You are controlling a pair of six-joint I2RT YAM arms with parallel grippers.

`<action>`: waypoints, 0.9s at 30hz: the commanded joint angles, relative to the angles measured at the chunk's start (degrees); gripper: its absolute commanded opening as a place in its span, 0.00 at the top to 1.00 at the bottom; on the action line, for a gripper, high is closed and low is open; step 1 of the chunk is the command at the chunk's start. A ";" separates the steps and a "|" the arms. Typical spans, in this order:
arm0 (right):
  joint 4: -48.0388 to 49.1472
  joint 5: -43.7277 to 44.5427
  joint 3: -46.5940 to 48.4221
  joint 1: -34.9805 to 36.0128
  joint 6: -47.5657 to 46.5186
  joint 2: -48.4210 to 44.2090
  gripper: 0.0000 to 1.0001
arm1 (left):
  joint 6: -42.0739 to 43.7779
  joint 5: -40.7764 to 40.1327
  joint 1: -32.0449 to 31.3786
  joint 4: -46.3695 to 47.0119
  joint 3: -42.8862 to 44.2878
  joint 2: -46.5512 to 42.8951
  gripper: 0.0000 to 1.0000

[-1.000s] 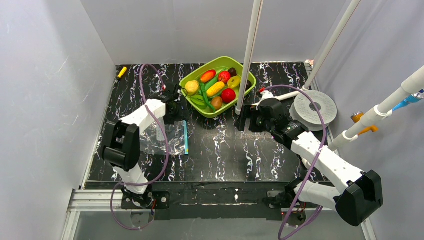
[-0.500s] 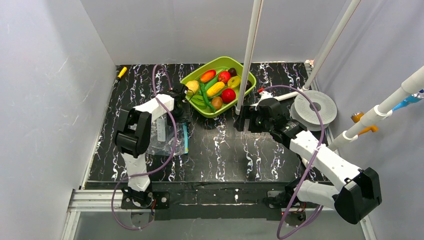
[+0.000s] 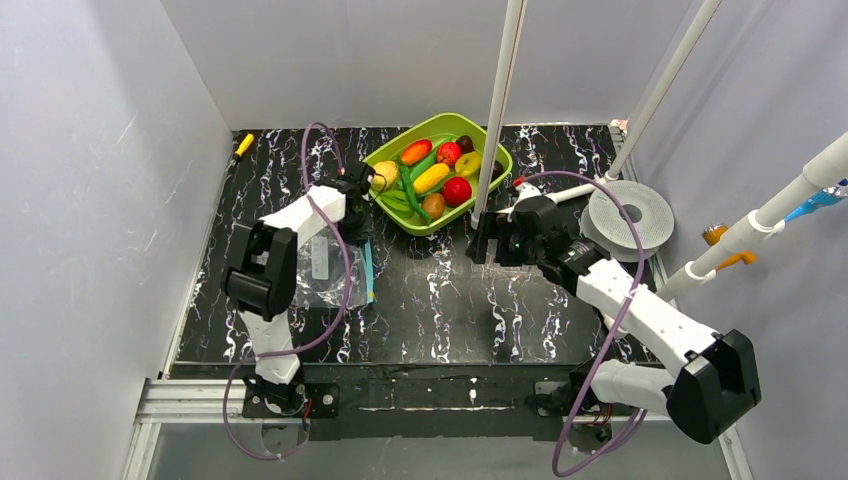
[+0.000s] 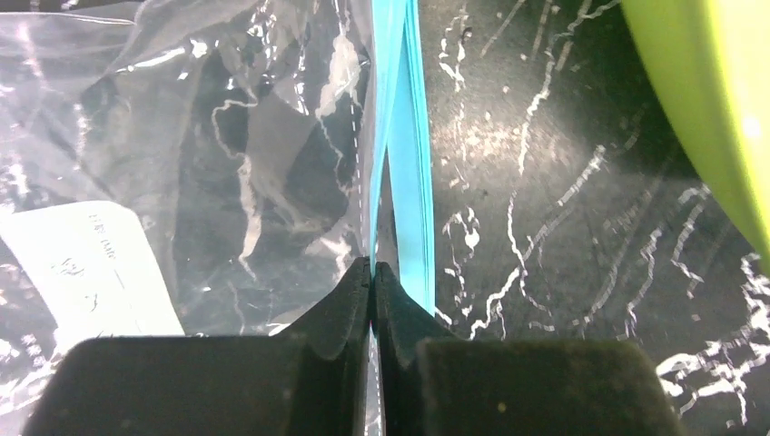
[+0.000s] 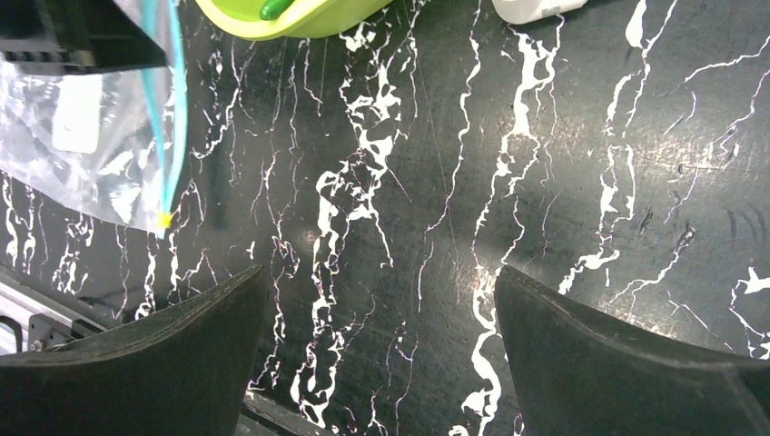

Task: Place the food in the zip-top bag and seal the zipper
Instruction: Pick up the zipper food storage bag at the center of the board, then open the zipper of the food storage bag.

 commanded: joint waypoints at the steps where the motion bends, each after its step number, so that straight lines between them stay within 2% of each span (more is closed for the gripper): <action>1: 1.52 -1.76 1.14 0.26 0.60 1.82 0.00 | 1.99 -0.73 -0.27 -1.58 -0.82 -9.65 1.00; 7: 3.84 -8.00 3.32 1.19 0.90 6.44 0.00 | 0.33 2.44 -0.17 0.60 -5.67 -22.73 1.00; 12: 6.08 -10.80 8.64 6.23 4.06 12.02 0.00 | 0.00 2.23 -0.21 6.28 -10.52 -32.46 1.00; 19: 9.44 -12.45 21.02 12.97 8.26 21.81 0.00 | 0.62 7.24 -0.21 11.14 -13.34 -36.63 1.00; 27: 10.04 -13.56 31.19 14.77 7.38 29.71 0.22 | 1.30 8.19 -0.21 10.65 -12.70 -36.52 1.00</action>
